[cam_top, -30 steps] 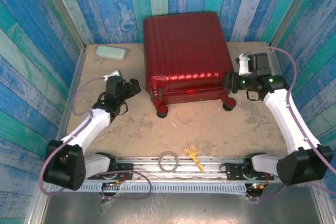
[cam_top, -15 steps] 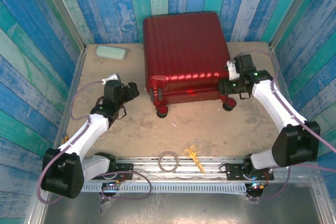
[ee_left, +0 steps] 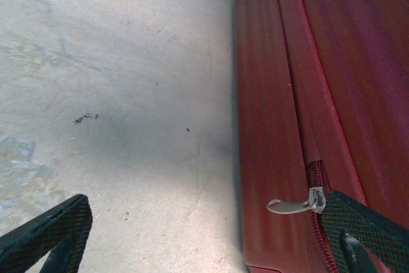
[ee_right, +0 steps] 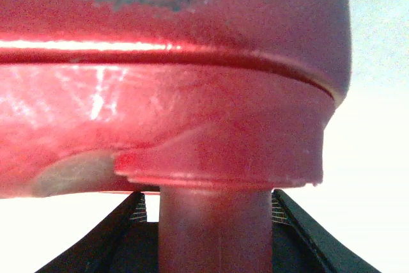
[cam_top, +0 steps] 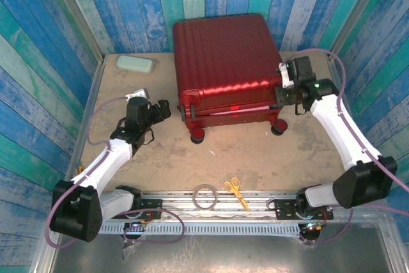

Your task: Pack the luggage

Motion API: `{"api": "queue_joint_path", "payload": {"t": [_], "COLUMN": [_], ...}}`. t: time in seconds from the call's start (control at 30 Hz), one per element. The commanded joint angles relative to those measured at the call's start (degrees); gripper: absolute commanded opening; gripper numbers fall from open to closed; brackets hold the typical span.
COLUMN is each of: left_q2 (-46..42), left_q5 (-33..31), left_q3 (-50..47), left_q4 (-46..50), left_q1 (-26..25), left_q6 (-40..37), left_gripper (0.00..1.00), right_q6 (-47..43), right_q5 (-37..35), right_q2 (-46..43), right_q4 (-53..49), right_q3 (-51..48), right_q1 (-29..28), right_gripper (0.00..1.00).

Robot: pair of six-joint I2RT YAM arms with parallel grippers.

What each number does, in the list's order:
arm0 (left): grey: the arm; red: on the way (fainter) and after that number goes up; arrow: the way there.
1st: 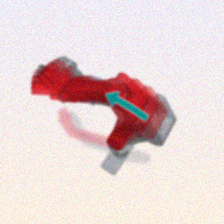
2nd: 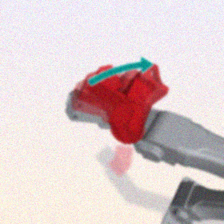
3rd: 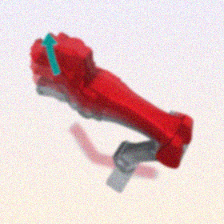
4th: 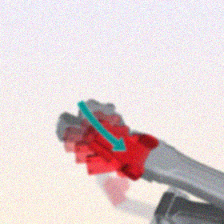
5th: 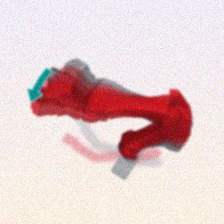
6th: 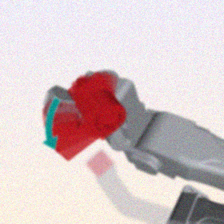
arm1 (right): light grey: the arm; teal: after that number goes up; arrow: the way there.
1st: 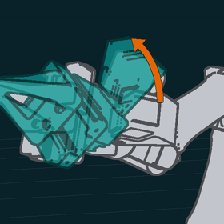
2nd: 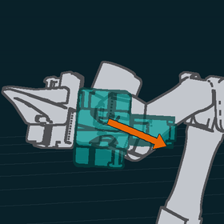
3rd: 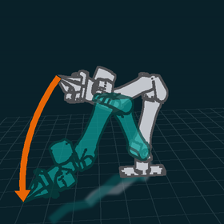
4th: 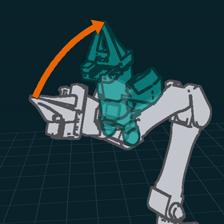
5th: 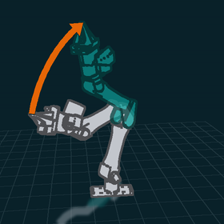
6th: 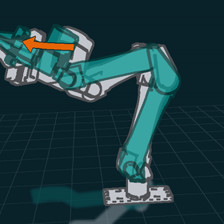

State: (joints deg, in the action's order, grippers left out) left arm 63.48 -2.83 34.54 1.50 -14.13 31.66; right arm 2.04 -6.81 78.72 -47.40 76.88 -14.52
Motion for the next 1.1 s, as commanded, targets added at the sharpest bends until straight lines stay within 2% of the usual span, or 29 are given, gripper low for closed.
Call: {"api": "queue_joint_path", "payload": {"t": [0.0, 0.17, 0.4, 0.53, 0.57, 0.6, 0.7, 0.9, 1.0, 1.07], "left_q2": [1.5, 2.5, 5.7, 8.1, 9.9, 10.9, 12.6, 13.1, 15.3, 18.1], "left_q5": [5.6, 10.4, 10.0, 8.5, 7.0, 6.4, 4.6, -5.1, -6.7, -5.7], "left_q3": [-1.5, -4.7, -5.6, -6.4, -6.8, -7.6, -11.3, -13.9, -12.2, -9.6], "left_q4": [-4.8, -11.5, -14.6, -18.9, -20.0, -22.0, -30.8, -38.3, -41.0, -42.0], "left_q1": [0.0, -0.2, -2.6, -6.2, -7.2, -8.1, -11.2, -18.7, -21.4, -22.9], "left_q6": [-1.1, 0.1, 0.7, 5.2, 7.7, 10.4, 18.3, 28.0, 29.7, 29.6], "left_gripper": [0.95, 0.94, 0.91, 0.89, 0.88, 0.87, 0.83, 0.82, 0.82, 0.82], "right_q6": [-1.1, 2.2, 5.6, 5.6, 5.6, 5.5, 6.2, 7.9, 10.0, 12.0], "right_q5": [-6.8, -12.0, -12.5, -7.9, -6.6, -5.8, -5.2, -3.8, -5.4, -5.5], "right_q2": [-1.1, 0.0, -0.8, 1.5, 2.5, 3.3, 3.0, -2.5, -4.0, -4.2], "right_q4": [-0.6, -3.0, -1.4, 1.1, 1.1, 0.9, -0.7, -5.2, -8.1, -9.1], "right_q3": [3.1, 4.0, -3.2, -5.3, -5.0, -4.4, -2.8, 0.2, 3.4, 5.6], "right_q1": [1.2, 1.7, 3.4, 6.9, 7.8, 8.3, 8.4, 6.0, 0.5, -4.0], "right_gripper": [0.13, 0.13, 0.19, 0.4, 0.49, 0.62, 0.76, 0.82, 0.83, 0.84]}}
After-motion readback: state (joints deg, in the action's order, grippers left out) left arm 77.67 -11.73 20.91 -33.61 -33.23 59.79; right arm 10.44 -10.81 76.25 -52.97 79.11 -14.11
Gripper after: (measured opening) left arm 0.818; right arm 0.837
